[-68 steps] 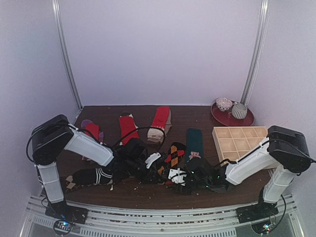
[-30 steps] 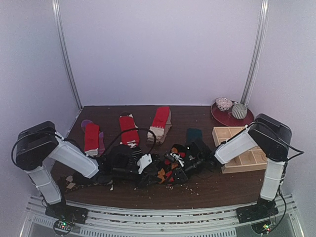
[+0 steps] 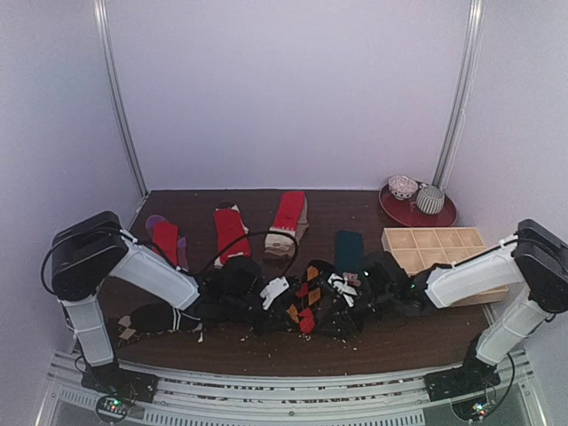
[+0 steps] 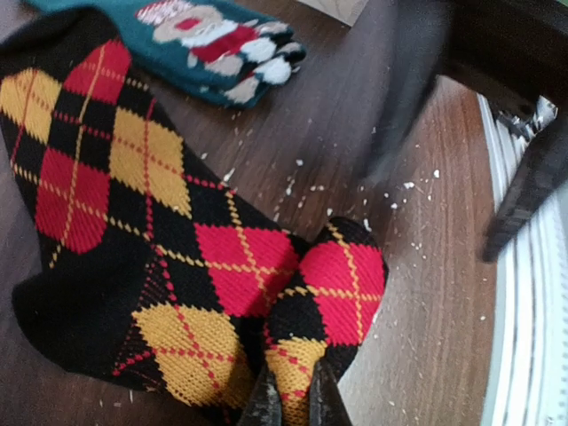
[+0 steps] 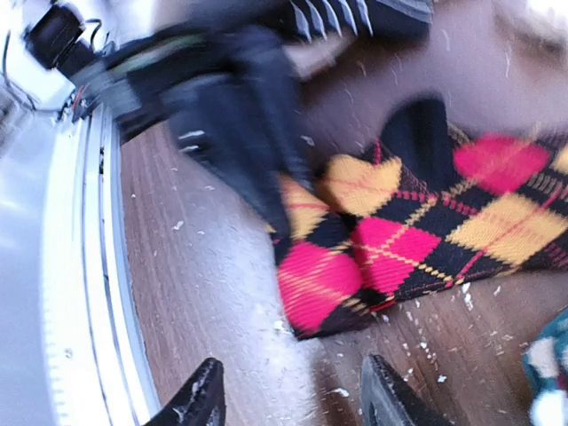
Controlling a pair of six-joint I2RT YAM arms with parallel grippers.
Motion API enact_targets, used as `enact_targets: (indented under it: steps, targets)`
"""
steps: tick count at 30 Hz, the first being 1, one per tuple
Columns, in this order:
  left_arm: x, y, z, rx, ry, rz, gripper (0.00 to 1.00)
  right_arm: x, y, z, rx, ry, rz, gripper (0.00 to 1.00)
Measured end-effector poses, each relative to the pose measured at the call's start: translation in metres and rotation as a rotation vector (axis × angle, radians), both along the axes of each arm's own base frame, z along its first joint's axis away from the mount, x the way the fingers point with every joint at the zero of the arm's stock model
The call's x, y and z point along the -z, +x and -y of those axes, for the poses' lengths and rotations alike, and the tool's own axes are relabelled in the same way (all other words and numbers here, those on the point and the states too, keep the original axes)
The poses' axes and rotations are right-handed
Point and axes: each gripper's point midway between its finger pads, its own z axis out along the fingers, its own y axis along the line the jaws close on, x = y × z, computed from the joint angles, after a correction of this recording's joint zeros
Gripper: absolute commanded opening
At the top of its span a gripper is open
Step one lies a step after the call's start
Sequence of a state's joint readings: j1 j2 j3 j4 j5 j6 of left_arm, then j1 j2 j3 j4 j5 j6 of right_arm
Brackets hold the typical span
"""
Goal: Roll the socks
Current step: Roll the sock at the center of the board.
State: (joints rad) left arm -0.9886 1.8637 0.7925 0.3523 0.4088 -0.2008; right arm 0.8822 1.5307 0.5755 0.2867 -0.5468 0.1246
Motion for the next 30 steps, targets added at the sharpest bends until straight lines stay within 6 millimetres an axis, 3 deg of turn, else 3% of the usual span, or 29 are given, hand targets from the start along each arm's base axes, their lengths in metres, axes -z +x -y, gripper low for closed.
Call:
enact_targets:
  steps: [5, 13, 23, 27, 30]
  targets:
    - [0.004, 0.001, -0.015, -0.032, 0.021, -0.164, 0.00, -0.021, -0.019, -0.004, -0.065, 0.027, 0.355, 0.55]
    - [0.005, 0.000, -0.017, -0.033, 0.042, -0.245, 0.00, -0.005, -0.015, -0.022, -0.154, -0.098, 0.662, 0.55]
    - [0.005, -0.001, -0.017, -0.034, 0.040, -0.256, 0.00, 0.009, 0.004, -0.046, -0.177, -0.168, 0.766, 0.51]
    - [0.005, -0.004, -0.019, -0.027, 0.039, -0.264, 0.00, 0.026, 0.008, -0.046, -0.180, -0.209, 0.746, 0.51]
    - [0.005, -0.005, -0.019, -0.024, 0.037, -0.266, 0.00, 0.026, 0.014, -0.047, -0.155, -0.206, 0.734, 0.50]
